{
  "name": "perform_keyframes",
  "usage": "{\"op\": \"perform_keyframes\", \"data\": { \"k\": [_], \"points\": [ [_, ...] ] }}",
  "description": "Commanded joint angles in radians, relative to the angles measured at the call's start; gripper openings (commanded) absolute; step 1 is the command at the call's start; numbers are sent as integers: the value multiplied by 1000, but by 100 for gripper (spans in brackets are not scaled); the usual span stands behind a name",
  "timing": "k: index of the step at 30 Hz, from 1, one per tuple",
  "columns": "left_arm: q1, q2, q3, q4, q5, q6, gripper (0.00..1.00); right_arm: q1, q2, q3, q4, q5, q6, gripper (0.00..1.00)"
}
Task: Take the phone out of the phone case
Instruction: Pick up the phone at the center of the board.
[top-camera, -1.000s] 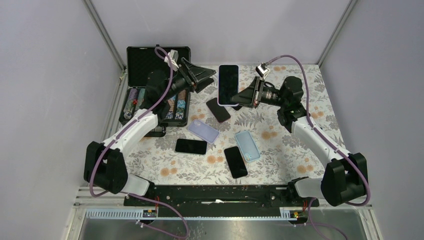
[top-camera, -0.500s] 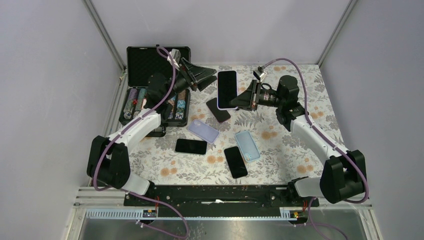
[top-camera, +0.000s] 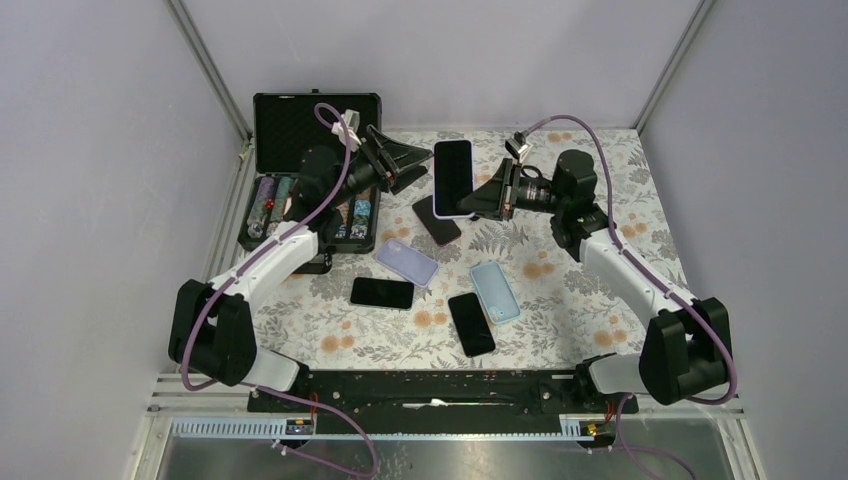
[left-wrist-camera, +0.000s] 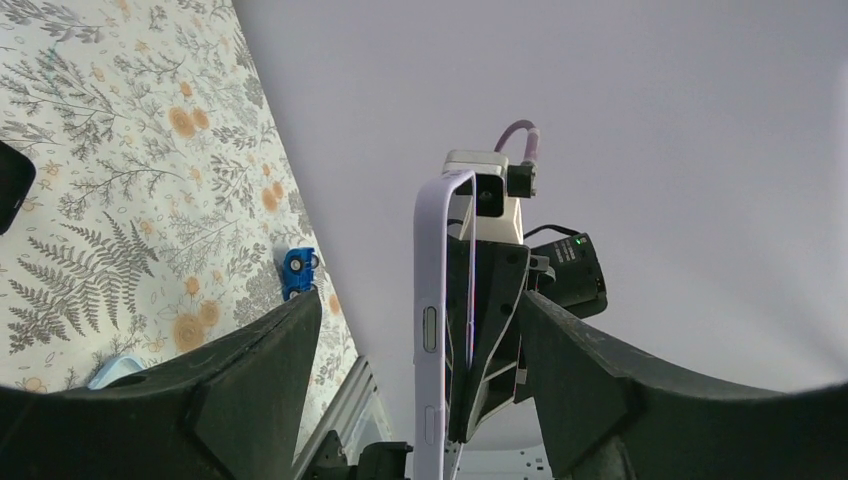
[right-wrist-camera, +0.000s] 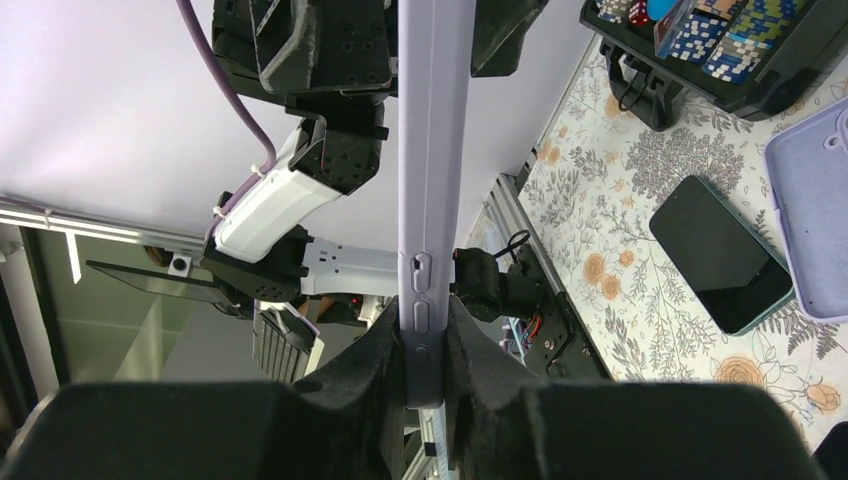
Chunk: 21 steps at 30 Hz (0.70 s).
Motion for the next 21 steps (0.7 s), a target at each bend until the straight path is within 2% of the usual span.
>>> {"op": "perform_keyframes", "data": {
  "k": [1,4,7,12,15,17,21],
  "points": [
    [1,5,34,121,51,-6,72,22,5,80,76,-52,-23,8],
    [0,43,58,144,111,-22,71,36,22,94,80,-74,-18,8],
    [-3,59,48,208,129,-60,67,42,39,101,97,-90,2,8],
    [-2,62,31,244,129,-85,55,42,64,89,241,-118,117,8],
    [1,61,28,258,127,-94,44,42,91,87,332,-155,211,8],
    [1,64,32,255,131,-95,35,42,102,84,347,-171,230,8],
    [1,76,40,249,160,-99,27,42,116,83,336,-189,234,8]
  ]
}}
